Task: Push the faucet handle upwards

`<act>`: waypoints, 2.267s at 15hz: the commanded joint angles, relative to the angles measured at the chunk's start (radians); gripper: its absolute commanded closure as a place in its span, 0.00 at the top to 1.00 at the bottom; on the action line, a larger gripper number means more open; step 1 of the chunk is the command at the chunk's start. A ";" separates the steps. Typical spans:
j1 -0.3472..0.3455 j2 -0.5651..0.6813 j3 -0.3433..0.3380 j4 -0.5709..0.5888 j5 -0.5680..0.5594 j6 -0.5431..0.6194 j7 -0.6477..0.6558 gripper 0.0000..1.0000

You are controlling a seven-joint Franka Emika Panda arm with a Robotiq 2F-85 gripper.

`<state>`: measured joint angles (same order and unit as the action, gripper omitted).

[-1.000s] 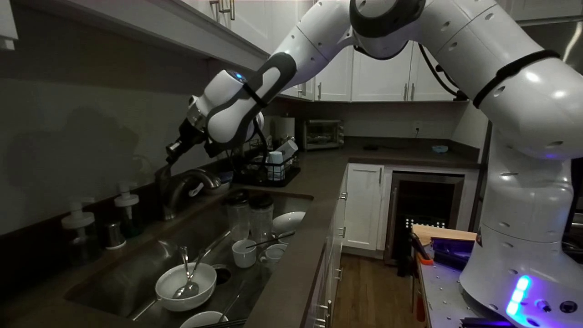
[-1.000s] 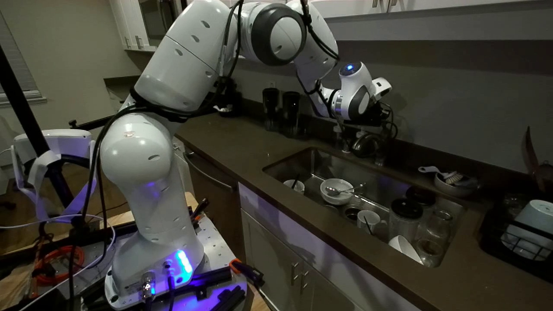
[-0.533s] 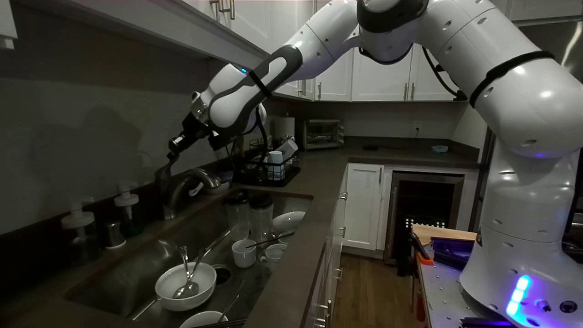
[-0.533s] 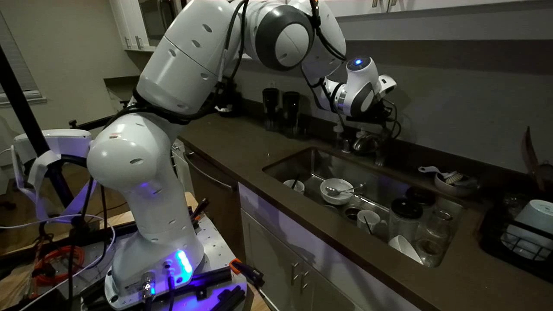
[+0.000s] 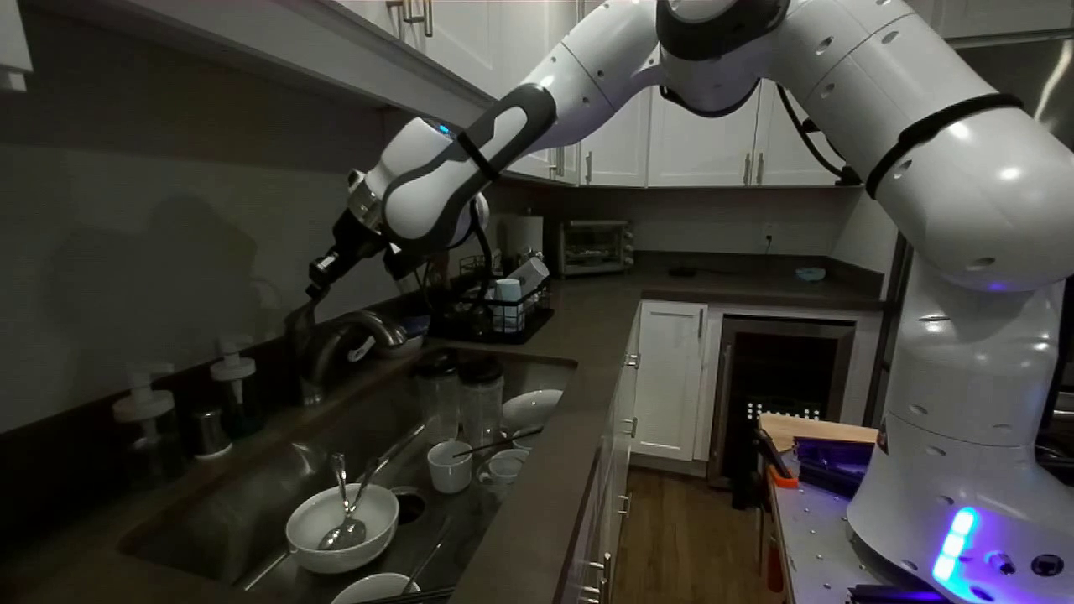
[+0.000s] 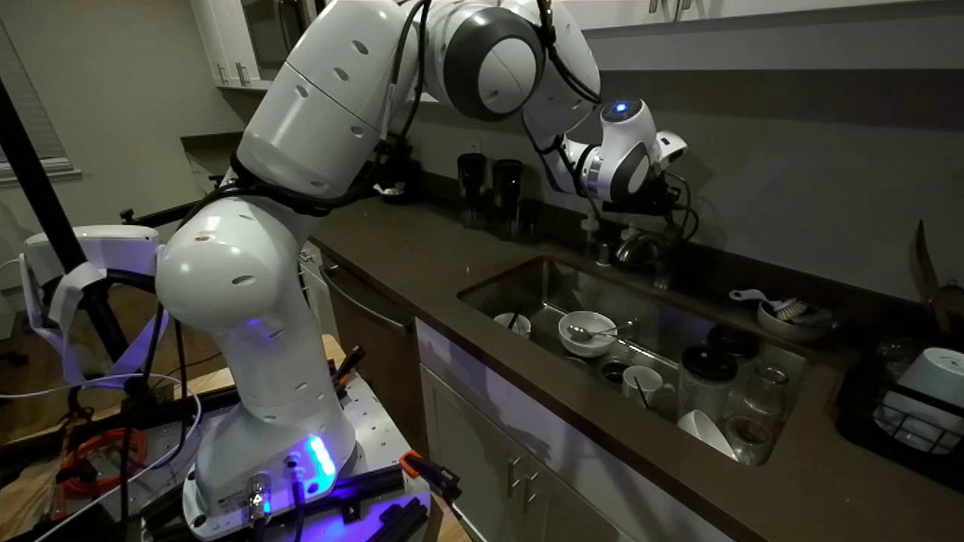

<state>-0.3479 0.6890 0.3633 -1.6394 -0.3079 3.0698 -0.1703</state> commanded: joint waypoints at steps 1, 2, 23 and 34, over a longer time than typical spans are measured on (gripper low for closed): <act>0.040 -0.033 -0.035 -0.012 -0.022 -0.032 0.004 0.00; 0.044 -0.037 -0.034 -0.013 -0.020 -0.036 0.002 0.00; 0.303 -0.103 -0.352 -0.059 0.102 -0.143 0.018 0.00; 0.349 -0.078 -0.415 -0.025 0.089 -0.082 0.049 0.00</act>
<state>-0.0417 0.6150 -0.0008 -1.6667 -0.2202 2.9656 -0.1566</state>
